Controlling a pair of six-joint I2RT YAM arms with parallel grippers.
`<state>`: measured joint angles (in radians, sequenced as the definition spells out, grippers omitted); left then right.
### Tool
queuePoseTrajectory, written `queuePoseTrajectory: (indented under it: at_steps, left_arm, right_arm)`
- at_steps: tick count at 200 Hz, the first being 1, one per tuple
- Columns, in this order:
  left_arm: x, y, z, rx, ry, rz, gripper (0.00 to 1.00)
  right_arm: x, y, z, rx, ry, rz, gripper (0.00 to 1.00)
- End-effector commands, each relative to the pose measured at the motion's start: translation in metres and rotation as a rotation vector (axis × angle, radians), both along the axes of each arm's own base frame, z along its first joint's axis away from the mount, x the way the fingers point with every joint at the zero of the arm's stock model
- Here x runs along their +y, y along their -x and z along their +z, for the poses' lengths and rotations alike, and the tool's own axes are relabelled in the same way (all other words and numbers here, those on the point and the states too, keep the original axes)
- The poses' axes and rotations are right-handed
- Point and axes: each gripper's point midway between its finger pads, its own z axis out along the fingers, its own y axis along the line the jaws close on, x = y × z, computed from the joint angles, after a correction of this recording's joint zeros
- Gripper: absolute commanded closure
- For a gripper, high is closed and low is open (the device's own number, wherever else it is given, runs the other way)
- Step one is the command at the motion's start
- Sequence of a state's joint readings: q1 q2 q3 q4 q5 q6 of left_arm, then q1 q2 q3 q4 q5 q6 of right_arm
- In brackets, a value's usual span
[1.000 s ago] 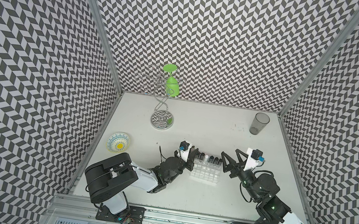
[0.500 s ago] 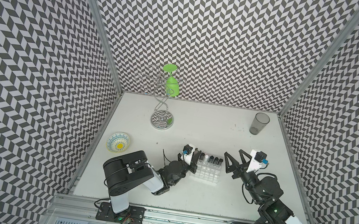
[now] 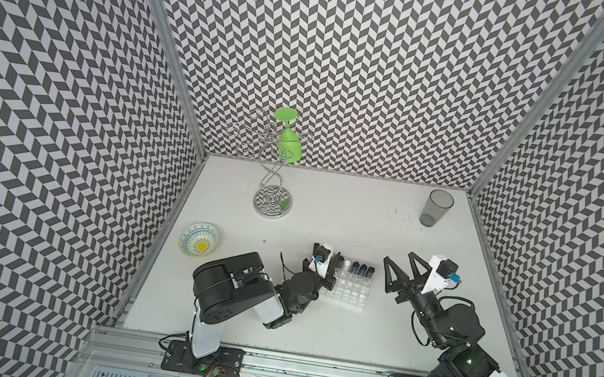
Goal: Arrange the lipsticks in the organizer
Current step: Place the lipstick in the storage box.
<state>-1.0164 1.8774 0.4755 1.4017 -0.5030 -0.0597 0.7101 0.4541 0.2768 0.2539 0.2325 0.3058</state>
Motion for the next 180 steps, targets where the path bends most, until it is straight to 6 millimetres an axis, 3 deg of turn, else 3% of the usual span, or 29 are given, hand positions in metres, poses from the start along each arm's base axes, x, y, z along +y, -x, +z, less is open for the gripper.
queuePoseTrajectory:
  at_steps: [1,11,27,48,92,113,146,180]
  left_arm:
    - [-0.002,-0.001,0.000,-0.036,-0.015,0.040,0.90]
    - [0.001,-0.002,-0.002,-0.043,-0.023,0.066,0.88]
    - [0.005,-0.001,-0.002,-0.048,-0.022,0.083,0.72]
    - [0.004,-0.001,-0.004,-0.035,-0.026,0.084,0.67]
    - [0.002,0.003,-0.005,-0.026,-0.002,0.062,0.70]
    - [0.005,0.001,-0.005,-0.024,0.008,0.084,0.93]
    - [0.002,-0.001,-0.002,-0.036,0.004,0.087,0.86]
    - [0.009,0.005,-0.001,-0.059,0.035,0.091,0.87]
  right_arm:
    - [-0.005,0.001,0.004,-0.029,-0.009,-0.017,0.10]
    - [-0.005,0.001,0.005,-0.031,-0.011,-0.017,0.10]
    - [-0.004,0.001,0.005,-0.033,-0.011,-0.012,0.10]
    - [-0.004,0.001,0.005,-0.033,-0.012,-0.015,0.10]
    - [-0.006,0.002,0.004,-0.038,-0.013,-0.018,0.10]
    - [-0.005,0.001,0.003,-0.035,-0.011,-0.020,0.10]
    - [-0.004,-0.002,-0.001,-0.022,0.003,-0.023,0.10]
    - [-0.004,-0.002,-0.002,-0.021,0.005,-0.026,0.10]
